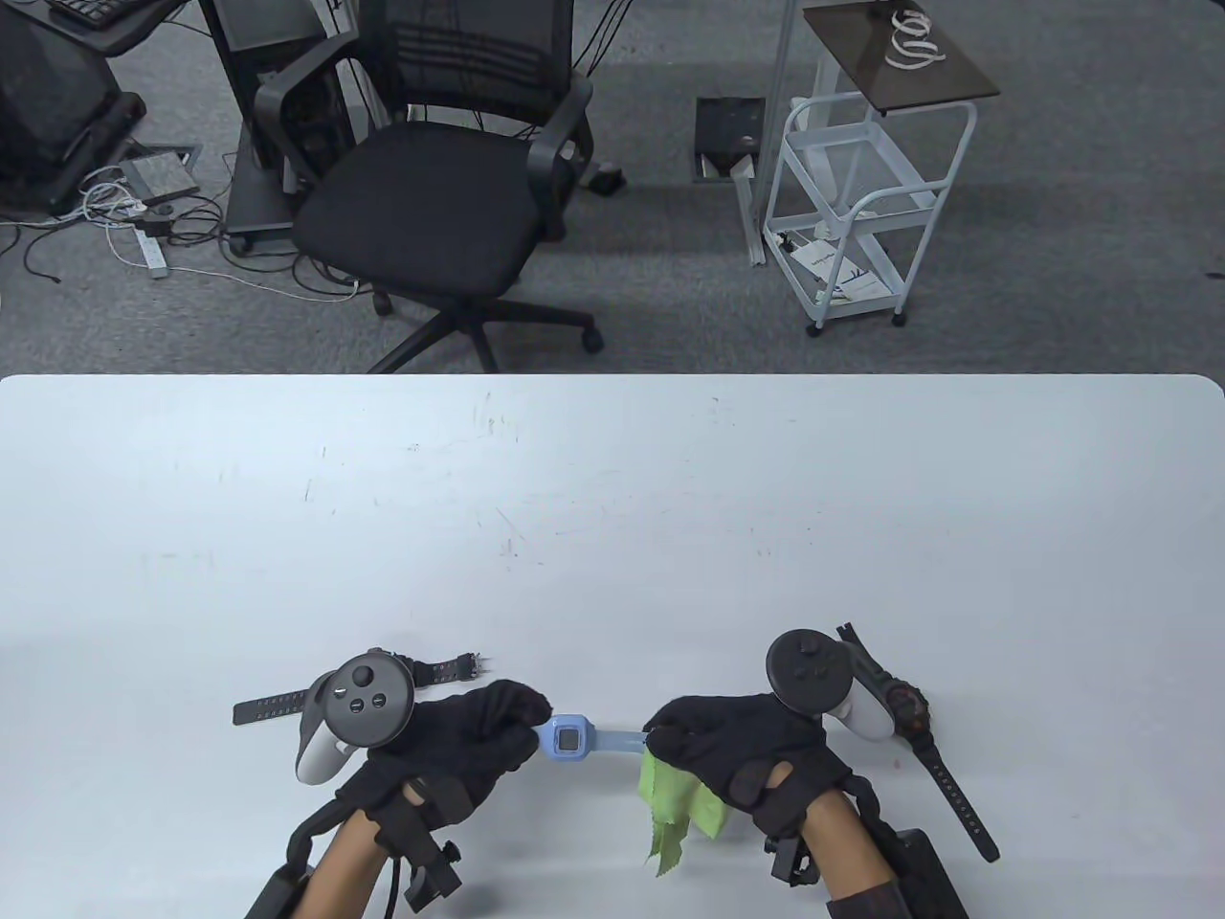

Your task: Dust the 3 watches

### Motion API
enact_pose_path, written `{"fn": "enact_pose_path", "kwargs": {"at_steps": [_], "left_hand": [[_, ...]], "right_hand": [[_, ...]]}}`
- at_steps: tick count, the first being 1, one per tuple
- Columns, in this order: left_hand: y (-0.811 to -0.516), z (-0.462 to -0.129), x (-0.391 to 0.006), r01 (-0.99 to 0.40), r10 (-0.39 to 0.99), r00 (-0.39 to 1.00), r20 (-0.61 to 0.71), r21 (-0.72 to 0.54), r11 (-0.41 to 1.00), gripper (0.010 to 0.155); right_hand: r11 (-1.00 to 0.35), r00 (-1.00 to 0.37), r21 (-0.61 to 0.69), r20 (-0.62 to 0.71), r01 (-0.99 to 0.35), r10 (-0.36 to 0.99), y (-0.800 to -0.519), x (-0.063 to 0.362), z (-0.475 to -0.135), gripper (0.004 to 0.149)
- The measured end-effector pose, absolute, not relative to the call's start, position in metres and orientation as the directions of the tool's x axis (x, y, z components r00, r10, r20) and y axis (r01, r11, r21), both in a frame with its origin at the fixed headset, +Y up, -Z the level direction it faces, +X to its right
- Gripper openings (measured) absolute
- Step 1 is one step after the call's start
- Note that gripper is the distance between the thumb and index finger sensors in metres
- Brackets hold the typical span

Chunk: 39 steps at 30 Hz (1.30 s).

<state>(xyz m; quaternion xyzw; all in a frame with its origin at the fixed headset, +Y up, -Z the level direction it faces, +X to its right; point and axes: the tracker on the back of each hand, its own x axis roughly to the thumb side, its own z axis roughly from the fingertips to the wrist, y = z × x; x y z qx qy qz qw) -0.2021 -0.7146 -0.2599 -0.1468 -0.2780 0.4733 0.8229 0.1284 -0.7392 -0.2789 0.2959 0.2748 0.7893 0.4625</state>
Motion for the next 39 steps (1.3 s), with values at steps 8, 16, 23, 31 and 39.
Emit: {"fn": "enact_pose_path", "kwargs": {"at_steps": [8,16,23,31,39], "left_hand": [[-0.7145,-0.2602,-0.2027,-0.699,0.862,0.397,0.315,-0.505,0.506,0.047],[-0.7141,-0.2605,-0.204,-0.705,0.863,0.399,0.31,-0.497,0.505,0.047],[-0.7124,-0.2608,-0.206,-0.712,0.865,0.394,0.311,-0.491,0.501,0.047],[-0.7119,-0.2617,-0.2076,-0.716,0.865,0.393,0.312,-0.487,0.501,0.047],[-0.711,-0.262,-0.209,-0.719,0.865,0.392,0.312,-0.483,0.5,0.047]], "right_hand": [[-0.429,-0.408,0.693,0.209,-0.58,0.889,-0.7384,0.1301,-0.2793,0.046],[-0.437,-0.419,0.681,0.205,-0.587,0.884,-0.7367,0.1329,-0.2804,0.047],[-0.384,-0.374,0.72,0.185,-0.577,0.909,-0.74,0.1312,-0.2811,0.046],[-0.392,-0.385,0.707,0.182,-0.589,0.905,-0.7398,0.135,-0.2817,0.046],[-0.413,-0.393,0.684,0.197,-0.601,0.898,-0.7357,0.1364,-0.2812,0.047]]}}
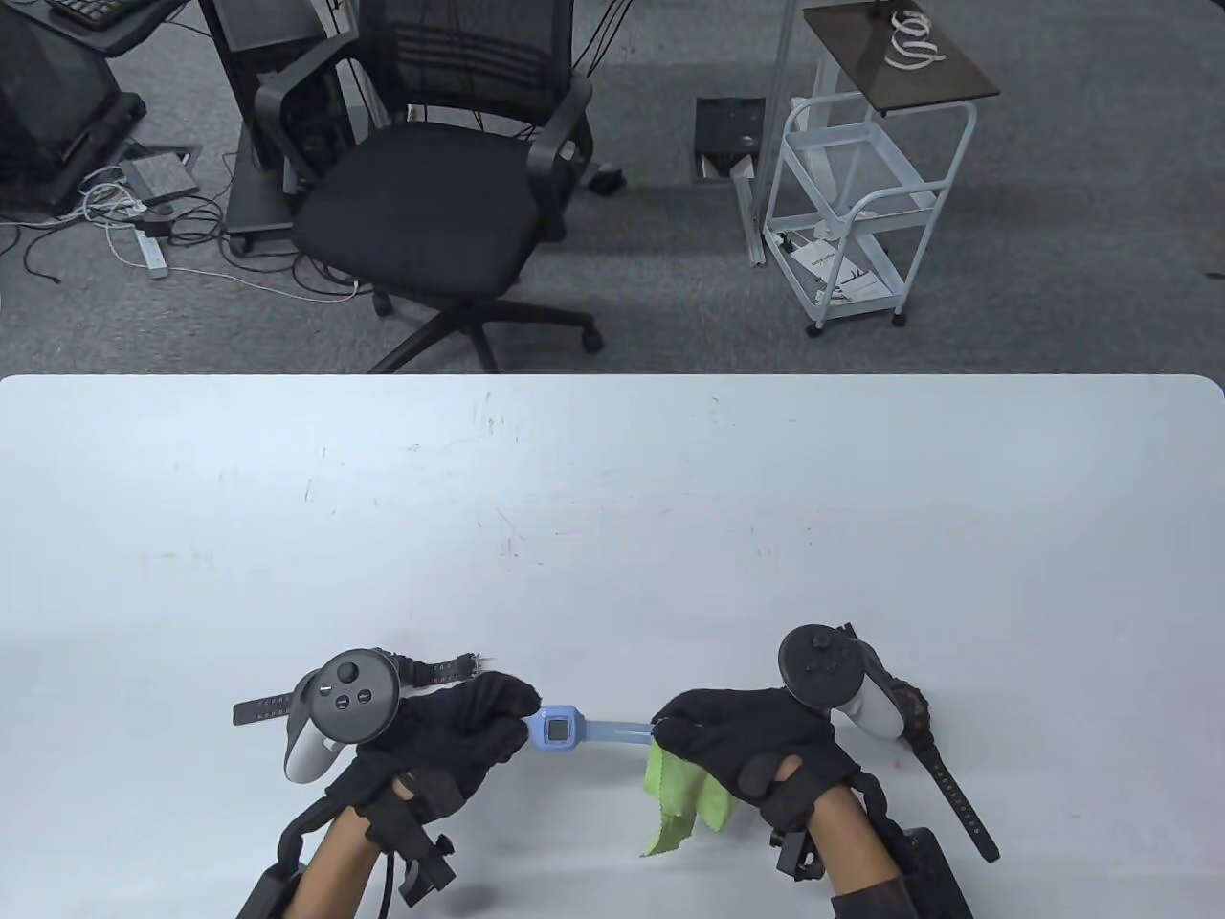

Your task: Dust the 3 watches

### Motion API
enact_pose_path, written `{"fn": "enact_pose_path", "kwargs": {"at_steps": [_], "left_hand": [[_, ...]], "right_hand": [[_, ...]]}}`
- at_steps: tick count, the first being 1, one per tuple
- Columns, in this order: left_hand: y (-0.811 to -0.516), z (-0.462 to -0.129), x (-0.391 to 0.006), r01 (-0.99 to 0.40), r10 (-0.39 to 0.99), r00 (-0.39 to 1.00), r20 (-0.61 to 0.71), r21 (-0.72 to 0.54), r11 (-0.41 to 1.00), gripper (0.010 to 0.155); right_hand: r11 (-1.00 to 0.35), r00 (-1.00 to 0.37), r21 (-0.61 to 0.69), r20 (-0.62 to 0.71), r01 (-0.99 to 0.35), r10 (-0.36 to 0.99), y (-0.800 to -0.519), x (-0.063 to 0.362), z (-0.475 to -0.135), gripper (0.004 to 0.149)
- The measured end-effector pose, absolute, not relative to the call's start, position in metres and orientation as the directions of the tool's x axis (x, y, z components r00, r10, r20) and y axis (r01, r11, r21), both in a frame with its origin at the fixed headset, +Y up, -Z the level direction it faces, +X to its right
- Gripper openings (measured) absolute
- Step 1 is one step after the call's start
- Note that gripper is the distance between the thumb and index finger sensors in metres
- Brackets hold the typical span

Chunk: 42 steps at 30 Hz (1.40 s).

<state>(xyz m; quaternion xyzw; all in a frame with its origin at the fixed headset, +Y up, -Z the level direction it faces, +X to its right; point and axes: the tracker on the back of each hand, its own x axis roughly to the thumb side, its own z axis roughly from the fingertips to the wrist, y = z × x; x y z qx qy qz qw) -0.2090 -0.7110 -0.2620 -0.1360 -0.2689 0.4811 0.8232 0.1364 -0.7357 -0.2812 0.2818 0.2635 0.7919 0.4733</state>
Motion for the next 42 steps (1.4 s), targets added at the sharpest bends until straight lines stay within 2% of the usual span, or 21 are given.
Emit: {"fn": "enact_pose_path", "kwargs": {"at_steps": [4,7,36,42], "left_hand": [[-0.711,-0.262,-0.209,-0.719,0.865,0.394,0.312,-0.482,0.501,0.047],[-0.71,-0.262,-0.211,-0.725,0.867,0.391,0.311,-0.476,0.498,0.047],[-0.71,-0.262,-0.211,-0.73,0.867,0.392,0.307,-0.47,0.496,0.047],[-0.71,-0.262,-0.211,-0.73,0.866,0.394,0.308,-0.467,0.499,0.047]], "right_hand": [[-0.394,-0.38,0.698,0.187,-0.597,0.906,-0.736,0.136,-0.281,0.047],[-0.429,-0.406,0.654,0.198,-0.623,0.892,-0.735,0.141,-0.282,0.047],[-0.402,-0.386,0.67,0.183,-0.624,0.904,-0.734,0.145,-0.284,0.047],[-0.473,-0.449,0.609,0.206,-0.636,0.869,-0.73,0.149,-0.283,0.048]]}}
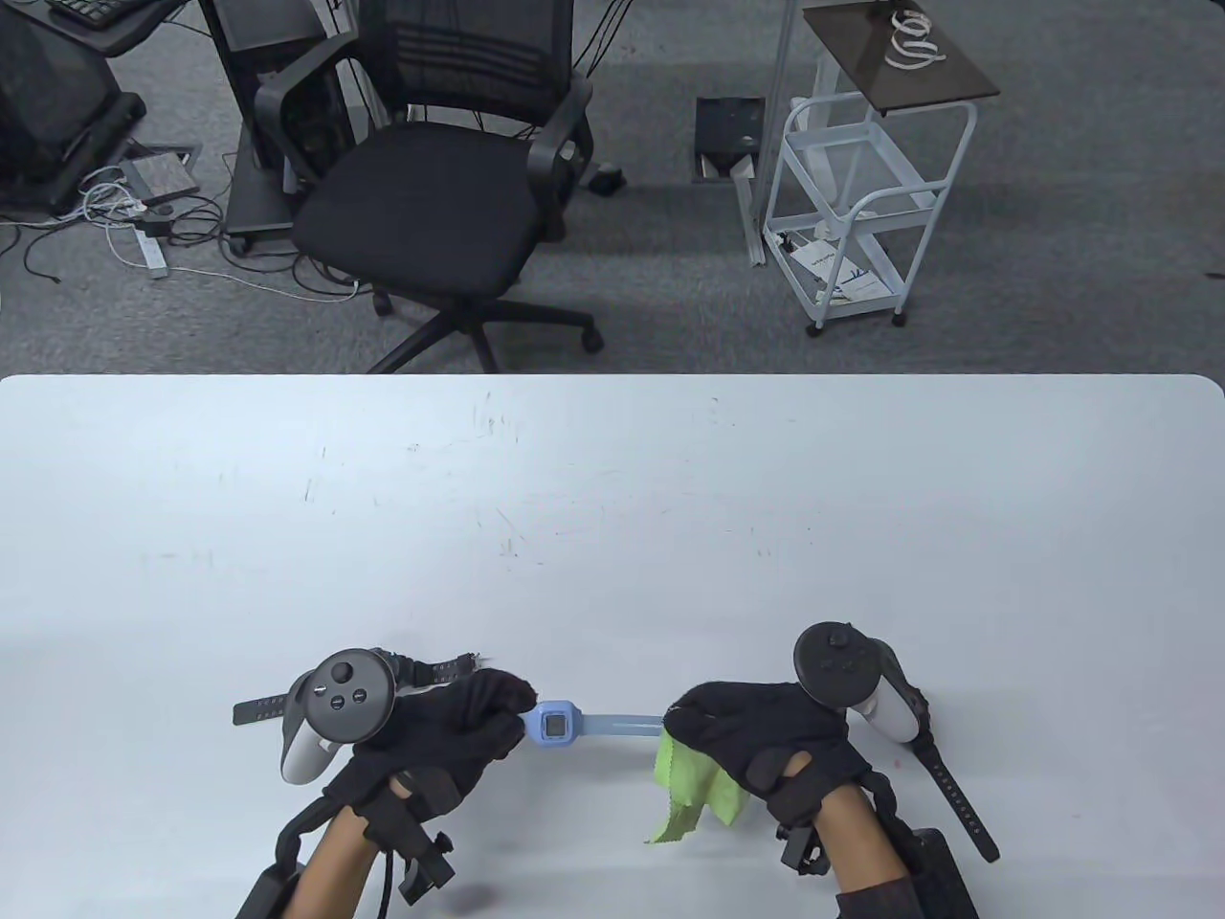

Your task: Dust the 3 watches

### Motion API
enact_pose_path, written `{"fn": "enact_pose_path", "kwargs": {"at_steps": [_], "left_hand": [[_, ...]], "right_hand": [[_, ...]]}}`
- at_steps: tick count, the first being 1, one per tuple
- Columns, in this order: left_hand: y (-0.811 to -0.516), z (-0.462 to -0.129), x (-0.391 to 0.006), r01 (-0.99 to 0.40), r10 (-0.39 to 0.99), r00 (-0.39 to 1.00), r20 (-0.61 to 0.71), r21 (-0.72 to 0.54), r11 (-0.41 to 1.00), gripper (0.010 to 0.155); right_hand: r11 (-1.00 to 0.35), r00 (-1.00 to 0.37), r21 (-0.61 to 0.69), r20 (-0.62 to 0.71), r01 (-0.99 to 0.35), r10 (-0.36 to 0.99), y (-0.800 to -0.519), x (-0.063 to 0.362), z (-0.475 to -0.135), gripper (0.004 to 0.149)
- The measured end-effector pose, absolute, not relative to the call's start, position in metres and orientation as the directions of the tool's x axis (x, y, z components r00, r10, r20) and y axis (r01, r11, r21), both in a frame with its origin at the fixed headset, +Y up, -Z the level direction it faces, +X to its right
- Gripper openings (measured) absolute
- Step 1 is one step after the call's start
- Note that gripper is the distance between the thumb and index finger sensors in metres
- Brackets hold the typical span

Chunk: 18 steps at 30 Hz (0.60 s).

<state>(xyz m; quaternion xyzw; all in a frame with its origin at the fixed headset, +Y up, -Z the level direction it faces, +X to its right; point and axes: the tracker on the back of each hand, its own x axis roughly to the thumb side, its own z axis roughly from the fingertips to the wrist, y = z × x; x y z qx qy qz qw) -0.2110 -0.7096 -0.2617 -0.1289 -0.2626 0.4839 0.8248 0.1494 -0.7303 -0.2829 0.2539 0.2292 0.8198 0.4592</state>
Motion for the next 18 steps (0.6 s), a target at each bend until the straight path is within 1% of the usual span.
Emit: {"fn": "enact_pose_path", "kwargs": {"at_steps": [4,8,14,18], "left_hand": [[-0.7096,-0.2616,-0.211,-0.731,0.866,0.394,0.308,-0.465,0.499,0.047],[-0.7094,-0.2617,-0.2122,-0.735,0.867,0.393,0.307,-0.461,0.497,0.047],[-0.7092,-0.2616,-0.2129,-0.738,0.868,0.393,0.305,-0.458,0.495,0.047],[-0.7093,-0.2614,-0.2122,-0.736,0.866,0.394,0.308,-0.459,0.498,0.047]], "right_hand": [[-0.481,-0.462,0.61,0.204,-0.629,0.863,-0.7301,0.15,-0.2826,0.049],[-0.439,-0.428,0.65,0.187,-0.621,0.884,-0.732,0.149,-0.2829,0.048],[-0.458,-0.448,0.613,0.184,-0.644,0.875,-0.7309,0.1523,-0.2831,0.049],[-0.443,-0.435,0.63,0.179,-0.638,0.882,-0.7314,0.1515,-0.2831,0.048]]}}
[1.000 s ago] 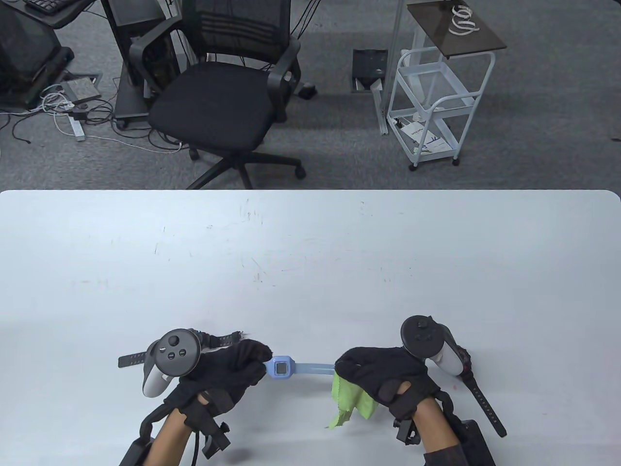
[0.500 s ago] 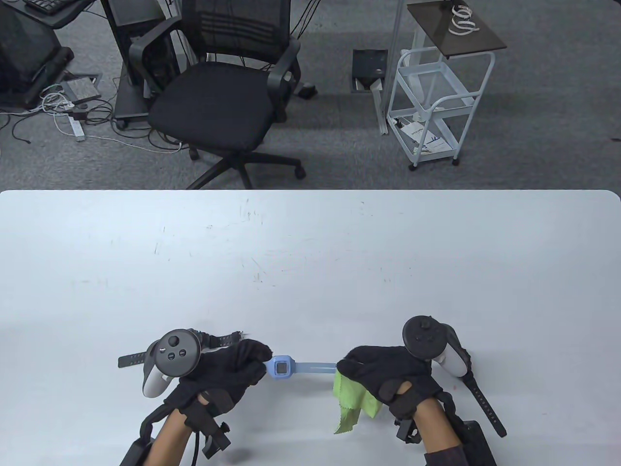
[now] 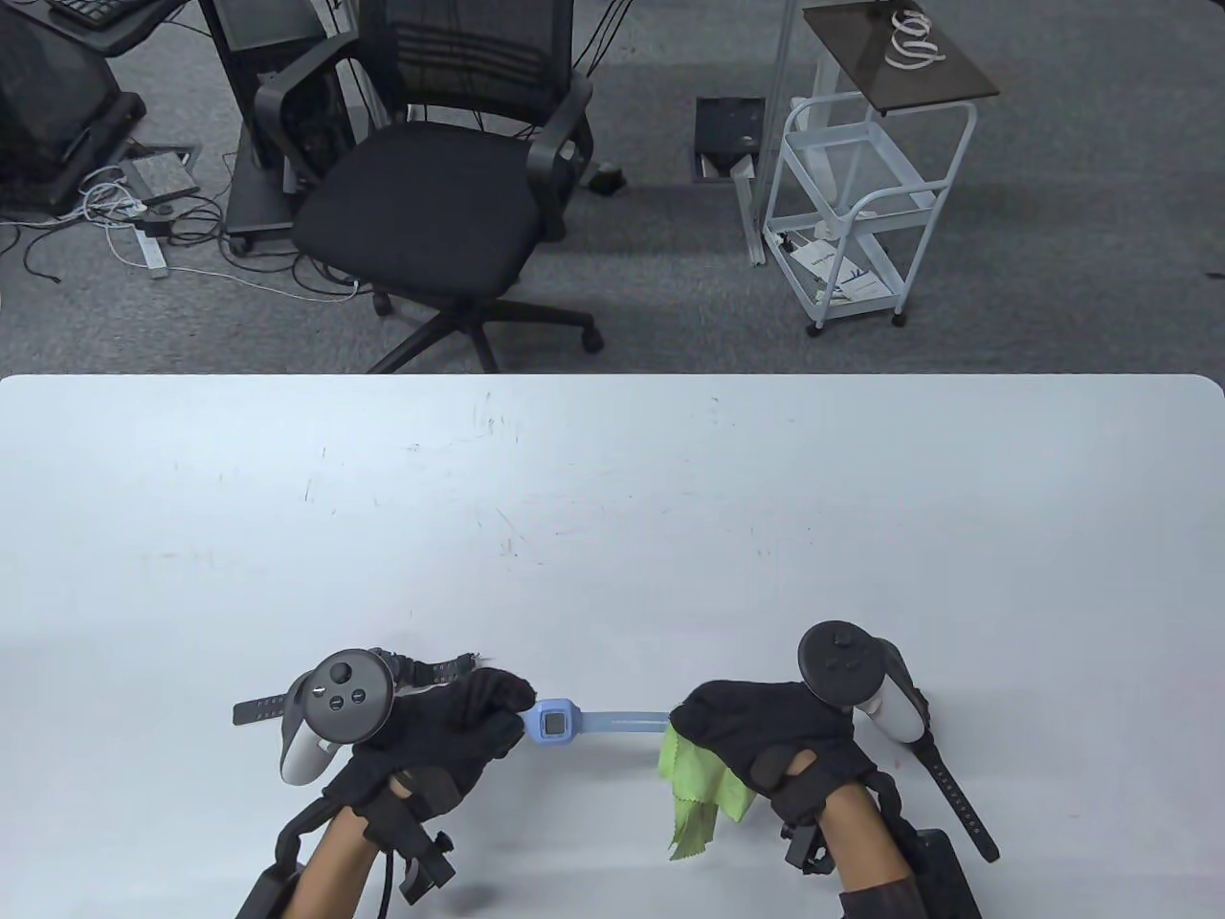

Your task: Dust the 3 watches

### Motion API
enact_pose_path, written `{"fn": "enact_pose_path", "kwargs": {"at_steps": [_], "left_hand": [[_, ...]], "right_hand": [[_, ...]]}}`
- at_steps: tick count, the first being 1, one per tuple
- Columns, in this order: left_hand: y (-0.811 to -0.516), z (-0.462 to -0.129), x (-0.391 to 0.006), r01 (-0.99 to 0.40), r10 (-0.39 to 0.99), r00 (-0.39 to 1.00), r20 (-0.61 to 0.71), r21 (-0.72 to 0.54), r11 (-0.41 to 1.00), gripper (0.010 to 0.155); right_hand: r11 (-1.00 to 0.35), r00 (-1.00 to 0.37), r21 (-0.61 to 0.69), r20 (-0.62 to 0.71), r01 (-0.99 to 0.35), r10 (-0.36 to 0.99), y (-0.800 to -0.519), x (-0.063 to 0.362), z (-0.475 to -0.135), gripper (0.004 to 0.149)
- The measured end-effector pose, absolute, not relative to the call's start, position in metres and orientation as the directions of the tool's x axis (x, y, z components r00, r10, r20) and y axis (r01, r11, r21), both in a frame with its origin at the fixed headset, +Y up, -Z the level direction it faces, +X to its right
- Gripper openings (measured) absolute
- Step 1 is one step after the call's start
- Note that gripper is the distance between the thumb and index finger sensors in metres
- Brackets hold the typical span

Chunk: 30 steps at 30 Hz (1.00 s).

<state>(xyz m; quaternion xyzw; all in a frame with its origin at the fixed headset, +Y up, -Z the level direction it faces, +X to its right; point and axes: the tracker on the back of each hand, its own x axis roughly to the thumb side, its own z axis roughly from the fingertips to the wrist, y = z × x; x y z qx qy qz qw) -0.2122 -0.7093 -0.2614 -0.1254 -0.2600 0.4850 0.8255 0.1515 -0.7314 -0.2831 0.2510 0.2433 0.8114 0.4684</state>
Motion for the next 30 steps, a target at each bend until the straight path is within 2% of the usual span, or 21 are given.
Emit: {"fn": "enact_pose_path", "kwargs": {"at_steps": [30], "left_hand": [[-0.7069,-0.2611,-0.2166,-0.755,0.87,0.384,0.309,-0.438,0.488,0.047]], "right_hand": [[-0.44,-0.436,0.594,0.162,-0.673,0.885,-0.7318,0.1589,-0.2839,0.046]]}}
